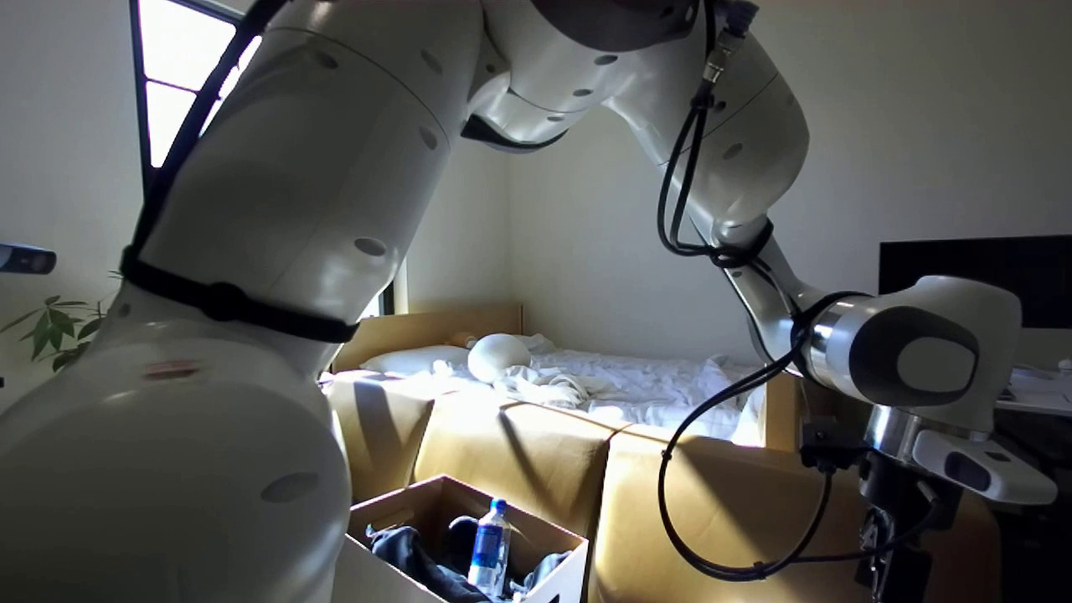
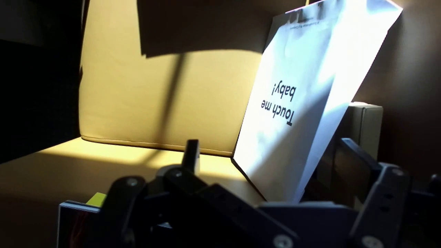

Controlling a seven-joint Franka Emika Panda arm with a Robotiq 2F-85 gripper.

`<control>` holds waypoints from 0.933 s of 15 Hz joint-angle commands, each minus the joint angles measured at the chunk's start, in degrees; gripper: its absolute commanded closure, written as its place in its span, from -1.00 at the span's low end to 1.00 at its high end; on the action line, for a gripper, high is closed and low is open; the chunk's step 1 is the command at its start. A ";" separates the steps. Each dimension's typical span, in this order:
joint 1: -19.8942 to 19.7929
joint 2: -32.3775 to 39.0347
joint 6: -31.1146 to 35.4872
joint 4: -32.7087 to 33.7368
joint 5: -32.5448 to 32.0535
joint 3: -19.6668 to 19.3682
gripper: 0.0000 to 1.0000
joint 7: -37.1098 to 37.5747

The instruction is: Pick up the white book from the sofa and put it in the box

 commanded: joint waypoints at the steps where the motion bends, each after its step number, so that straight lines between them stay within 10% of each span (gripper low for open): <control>1: 0.53 8.17 2.62 7.91 1.95 0.12 -1.00 8.20; 14: -6.90 30.18 -4.30 38.04 1.91 2.83 -1.00 15.10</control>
